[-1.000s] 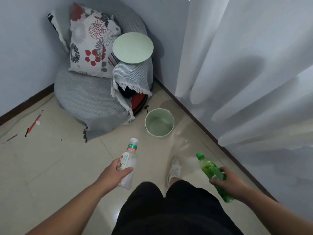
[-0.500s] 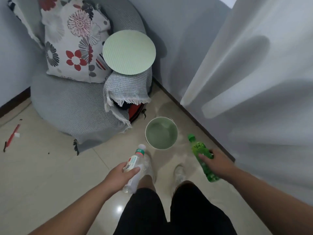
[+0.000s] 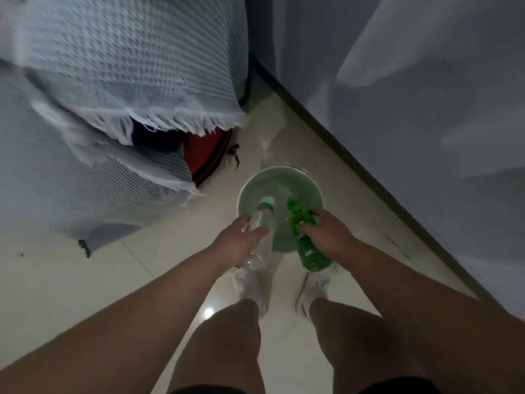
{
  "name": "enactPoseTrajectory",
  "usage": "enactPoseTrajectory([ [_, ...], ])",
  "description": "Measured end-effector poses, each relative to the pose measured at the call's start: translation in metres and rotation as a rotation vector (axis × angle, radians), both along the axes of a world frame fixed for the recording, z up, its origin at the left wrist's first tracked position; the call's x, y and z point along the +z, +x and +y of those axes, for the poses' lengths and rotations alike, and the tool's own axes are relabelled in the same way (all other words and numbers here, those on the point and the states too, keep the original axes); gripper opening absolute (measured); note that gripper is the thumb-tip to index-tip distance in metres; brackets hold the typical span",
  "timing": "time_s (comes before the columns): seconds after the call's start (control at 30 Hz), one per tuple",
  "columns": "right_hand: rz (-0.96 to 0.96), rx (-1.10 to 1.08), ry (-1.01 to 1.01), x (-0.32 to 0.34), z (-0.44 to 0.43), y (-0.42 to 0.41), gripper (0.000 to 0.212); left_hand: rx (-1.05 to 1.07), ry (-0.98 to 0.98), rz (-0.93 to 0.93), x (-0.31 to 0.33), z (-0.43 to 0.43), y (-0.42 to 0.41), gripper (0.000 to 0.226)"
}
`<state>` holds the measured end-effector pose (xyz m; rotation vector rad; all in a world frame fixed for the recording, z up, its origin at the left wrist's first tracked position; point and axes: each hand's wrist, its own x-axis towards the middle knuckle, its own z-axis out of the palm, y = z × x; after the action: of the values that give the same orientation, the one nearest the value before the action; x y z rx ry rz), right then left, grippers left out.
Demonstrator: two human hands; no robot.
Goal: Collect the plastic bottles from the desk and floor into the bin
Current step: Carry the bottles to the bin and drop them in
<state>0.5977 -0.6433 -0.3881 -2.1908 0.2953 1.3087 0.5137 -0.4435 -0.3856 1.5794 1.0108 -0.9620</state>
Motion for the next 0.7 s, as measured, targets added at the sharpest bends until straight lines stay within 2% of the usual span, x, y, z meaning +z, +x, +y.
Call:
enactPoseTrajectory([
  [0.17, 0.035, 0.054, -0.072, -0.122, 0.031, 0.022, 0.039, -0.259, 0.142, -0.078, -0.121, -0.019, 0.039, 0.051],
  [0.27, 0.055, 0.347, -0.203, -0.177, 0.042, 0.029, 0.032, -0.274, 0.122, -0.014, -0.182, -0.028, 0.054, 0.059],
  [0.37, 0.085, 0.569, -0.243, -0.229, 0.051, 0.027, 0.034, -0.370, 0.099, 0.031, -0.229, -0.034, 0.059, 0.044],
  [0.47, 0.129, 0.690, -0.253, -0.265, 0.056, 0.024, 0.036, -0.515, 0.112, 0.083, -0.256, -0.035, 0.061, 0.044],
  [0.7, 0.209, 0.646, -0.242, -0.273, 0.050, 0.020, 0.040, -0.603, 0.085, 0.120, -0.267, -0.037, 0.062, 0.059],
])
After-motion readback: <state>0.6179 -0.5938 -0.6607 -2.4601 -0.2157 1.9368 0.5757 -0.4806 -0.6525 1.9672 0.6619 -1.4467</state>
